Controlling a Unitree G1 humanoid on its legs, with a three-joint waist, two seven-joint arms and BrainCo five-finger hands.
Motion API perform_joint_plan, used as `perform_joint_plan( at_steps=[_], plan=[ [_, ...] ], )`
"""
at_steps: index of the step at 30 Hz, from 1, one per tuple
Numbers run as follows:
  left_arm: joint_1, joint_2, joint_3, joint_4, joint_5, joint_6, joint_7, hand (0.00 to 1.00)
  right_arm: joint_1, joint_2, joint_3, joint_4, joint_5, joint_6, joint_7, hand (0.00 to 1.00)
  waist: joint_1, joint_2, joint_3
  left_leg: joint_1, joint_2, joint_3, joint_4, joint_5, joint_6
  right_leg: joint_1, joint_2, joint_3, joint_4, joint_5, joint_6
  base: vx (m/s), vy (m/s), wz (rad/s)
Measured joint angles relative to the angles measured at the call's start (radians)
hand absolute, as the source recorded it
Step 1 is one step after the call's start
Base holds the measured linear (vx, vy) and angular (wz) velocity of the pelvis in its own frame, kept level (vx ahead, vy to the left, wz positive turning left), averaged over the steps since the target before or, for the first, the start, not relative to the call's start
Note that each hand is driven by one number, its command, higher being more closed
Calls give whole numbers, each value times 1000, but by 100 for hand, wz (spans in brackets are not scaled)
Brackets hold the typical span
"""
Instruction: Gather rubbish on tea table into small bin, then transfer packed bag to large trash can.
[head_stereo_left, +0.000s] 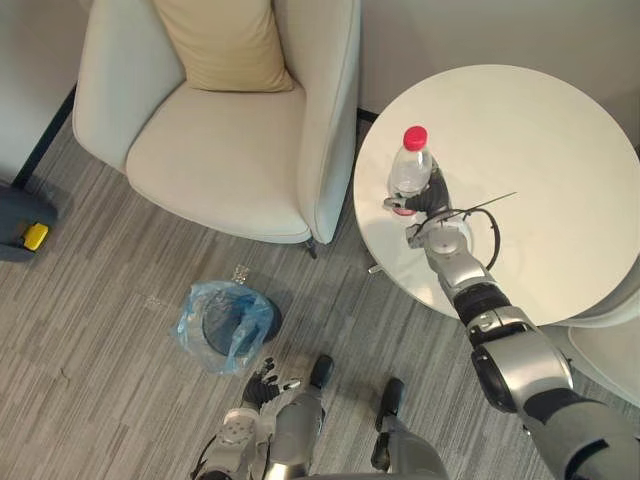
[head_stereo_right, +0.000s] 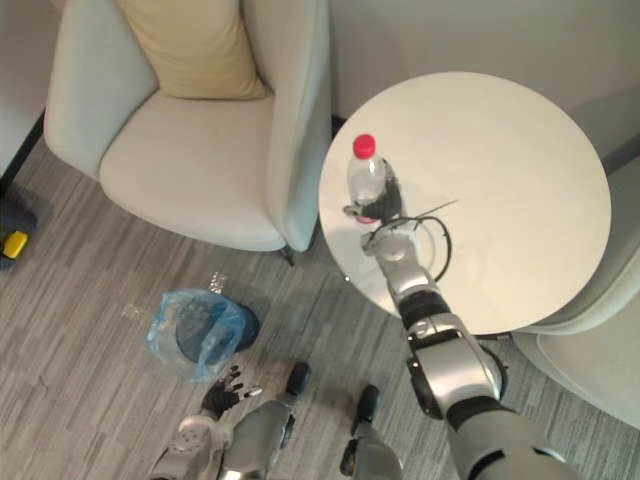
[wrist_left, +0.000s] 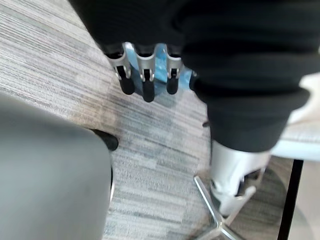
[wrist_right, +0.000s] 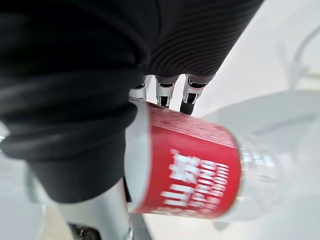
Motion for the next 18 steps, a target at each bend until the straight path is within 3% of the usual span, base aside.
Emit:
perform_joint_plan(
  at_steps=[7,13,15,18],
  plan=[
    [-1,1,-5,-5,-5,0,1,0,-24,-8,5,-15,56,0,-17,100,2,-1,0,-12,-2,-18,5,1,-2,-11,-2,-12,15,-3,2,12,10,8],
    [2,5,-8,-2,5,14,4,0,170,8,50,-298,12,-12,-5,100,-4,-14,-10,46,-3,4,12,1,-2,31,-7,29,27,-2,2,36,19,-16],
    [6,13,-8,11,31,25,1,0,311,39,57,-409,-23,-24,20,100,-22,-31,-32,66,-3,11,14,1,-2,36,-9,47,41,-2,2,40,15,-28],
    [7,16,-8,38,64,38,-1,0,464,49,56,-506,-47,-27,44,100,-58,-34,-54,97,-8,14,14,0,-1,62,-15,65,45,-5,7,31,32,-11]
  ],
)
